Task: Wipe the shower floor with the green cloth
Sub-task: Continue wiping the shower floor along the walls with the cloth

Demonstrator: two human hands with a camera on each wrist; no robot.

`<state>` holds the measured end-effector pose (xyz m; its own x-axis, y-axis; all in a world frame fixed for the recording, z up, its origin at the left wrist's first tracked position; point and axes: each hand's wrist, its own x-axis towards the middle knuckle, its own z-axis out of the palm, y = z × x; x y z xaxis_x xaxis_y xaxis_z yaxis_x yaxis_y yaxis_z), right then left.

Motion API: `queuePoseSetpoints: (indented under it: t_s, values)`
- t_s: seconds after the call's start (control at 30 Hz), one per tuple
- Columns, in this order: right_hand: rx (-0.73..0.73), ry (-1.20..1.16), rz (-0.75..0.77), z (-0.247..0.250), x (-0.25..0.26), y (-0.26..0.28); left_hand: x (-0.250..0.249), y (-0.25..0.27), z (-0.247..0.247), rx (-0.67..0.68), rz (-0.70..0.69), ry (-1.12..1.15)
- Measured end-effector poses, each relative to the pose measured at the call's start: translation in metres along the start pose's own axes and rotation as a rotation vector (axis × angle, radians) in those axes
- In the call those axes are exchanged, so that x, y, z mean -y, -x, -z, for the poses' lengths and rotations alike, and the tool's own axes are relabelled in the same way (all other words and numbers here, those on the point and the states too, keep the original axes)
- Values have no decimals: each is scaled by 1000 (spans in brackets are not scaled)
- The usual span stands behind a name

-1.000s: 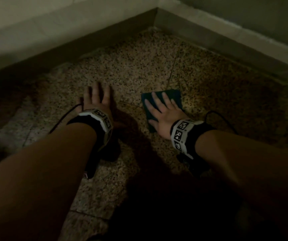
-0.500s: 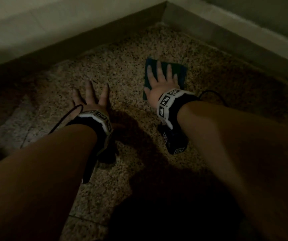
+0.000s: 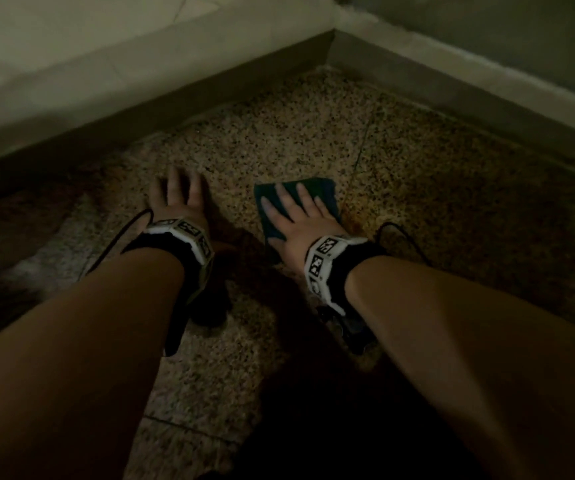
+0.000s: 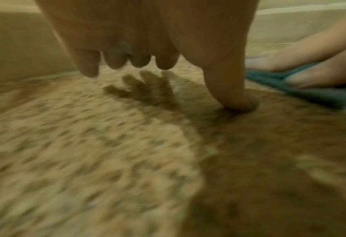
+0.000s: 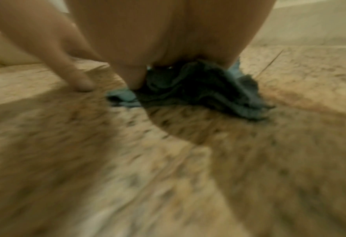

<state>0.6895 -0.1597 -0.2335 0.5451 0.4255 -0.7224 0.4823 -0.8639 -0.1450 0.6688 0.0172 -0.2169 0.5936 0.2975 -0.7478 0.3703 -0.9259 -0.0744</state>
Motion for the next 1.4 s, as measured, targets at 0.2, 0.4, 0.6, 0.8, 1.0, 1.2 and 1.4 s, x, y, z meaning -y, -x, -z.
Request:
queuePoseSetpoints:
  t_s: [0.2, 0.4, 0.6, 0.8, 1.0, 1.2, 1.4]
  values:
    - [-29, 29, -13, 25, -16, -21, 7, -2, -4, 13, 24, 0]
    - [-104, -16, -103, 62, -22, -55, 7, -8, -3, 36, 24, -8]
    - [-83, 27, -119, 64, -7, -56, 8, -4, -6, -3, 10, -27]
    - [-20, 122, 77, 48, 37, -55, 11, -3, -8, 31, 20, -62]
    - [-54, 145, 138, 47, 19, -53, 15, -2, -3, 23, 46, -34]
    - [-105, 52, 32, 58, 9, -59, 25, -17, 2, -55, 127, -27]
    - [-146, -28, -44, 88, -3, -79, 28, -21, 0, -35, 136, 26]
